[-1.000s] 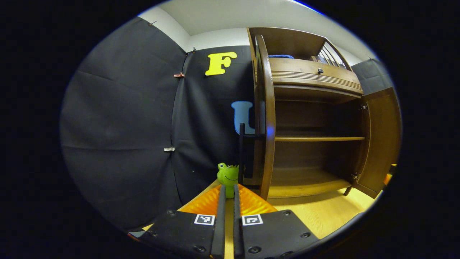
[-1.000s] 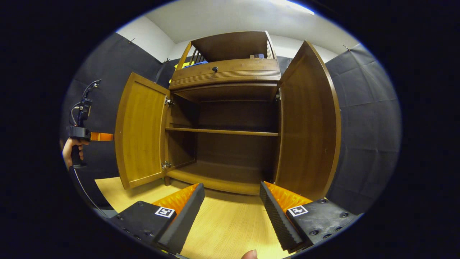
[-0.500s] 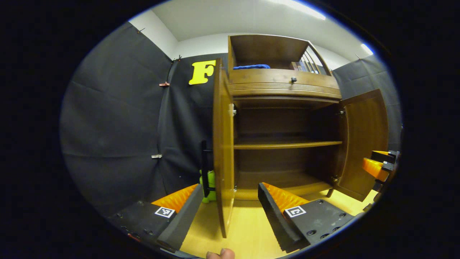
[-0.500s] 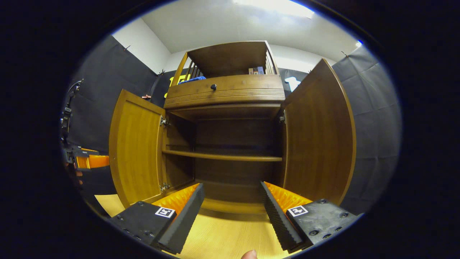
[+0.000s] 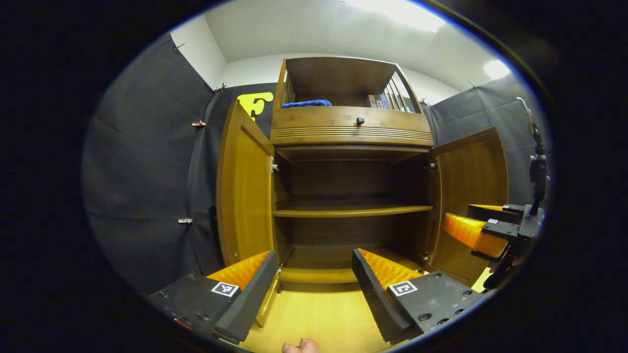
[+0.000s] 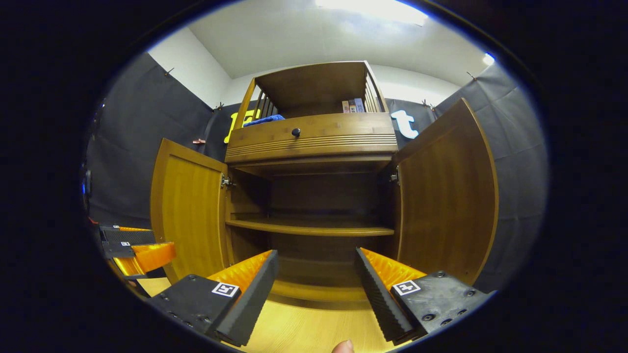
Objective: Open the right door of the double-door shoe cabinet with the right hand, and open the left door with the left hand.
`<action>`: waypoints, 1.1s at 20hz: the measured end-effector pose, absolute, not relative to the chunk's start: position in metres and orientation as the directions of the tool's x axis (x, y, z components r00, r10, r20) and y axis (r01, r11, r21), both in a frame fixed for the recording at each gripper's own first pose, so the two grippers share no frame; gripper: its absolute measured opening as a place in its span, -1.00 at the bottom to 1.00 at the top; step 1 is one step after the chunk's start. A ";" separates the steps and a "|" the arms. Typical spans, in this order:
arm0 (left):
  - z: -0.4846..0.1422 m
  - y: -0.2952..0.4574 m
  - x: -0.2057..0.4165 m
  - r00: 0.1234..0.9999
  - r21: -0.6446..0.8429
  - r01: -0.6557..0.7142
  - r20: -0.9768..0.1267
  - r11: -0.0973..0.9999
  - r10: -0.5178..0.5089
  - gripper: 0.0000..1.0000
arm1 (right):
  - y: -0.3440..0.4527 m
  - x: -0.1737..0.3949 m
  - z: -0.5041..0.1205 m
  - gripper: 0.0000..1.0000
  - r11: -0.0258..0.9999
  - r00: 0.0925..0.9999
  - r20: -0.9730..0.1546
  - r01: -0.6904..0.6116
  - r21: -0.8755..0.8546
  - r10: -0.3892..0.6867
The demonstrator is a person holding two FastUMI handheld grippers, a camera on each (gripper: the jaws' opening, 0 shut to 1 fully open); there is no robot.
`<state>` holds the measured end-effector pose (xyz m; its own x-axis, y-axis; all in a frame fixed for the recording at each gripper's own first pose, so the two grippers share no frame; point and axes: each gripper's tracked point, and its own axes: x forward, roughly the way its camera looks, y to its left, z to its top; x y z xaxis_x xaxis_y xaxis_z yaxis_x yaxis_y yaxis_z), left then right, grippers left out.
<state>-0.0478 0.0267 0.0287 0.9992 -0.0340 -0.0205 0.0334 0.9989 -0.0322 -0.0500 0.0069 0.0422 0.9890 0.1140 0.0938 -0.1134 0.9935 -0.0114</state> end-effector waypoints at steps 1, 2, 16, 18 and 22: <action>0.028 0.024 -0.048 0.999 -0.026 0.029 -0.015 0.999 -0.029 0.89 | 0.005 -0.051 0.043 0.98 0.994 0.989 0.093 -0.110 -0.018 0.111; 0.025 0.019 -0.048 0.999 -0.023 0.029 -0.016 0.999 -0.030 0.89 | 0.004 -0.053 0.043 0.95 0.994 0.990 0.092 -0.109 -0.017 0.110; 0.016 -0.019 -0.047 0.997 -0.033 0.078 -0.006 0.996 -0.078 0.89 | -0.029 -0.060 0.049 0.94 0.999 0.992 0.118 -0.040 -0.031 0.043; 0.016 -0.021 -0.045 0.997 -0.032 0.076 -0.006 0.997 -0.076 0.90 | -0.030 -0.060 0.049 0.94 0.999 0.992 0.118 -0.040 -0.021 0.042; 0.014 -0.023 -0.044 0.997 -0.030 0.077 -0.013 0.997 -0.078 0.90 | -0.030 -0.060 0.050 0.94 0.999 0.992 0.121 -0.043 -0.018 0.044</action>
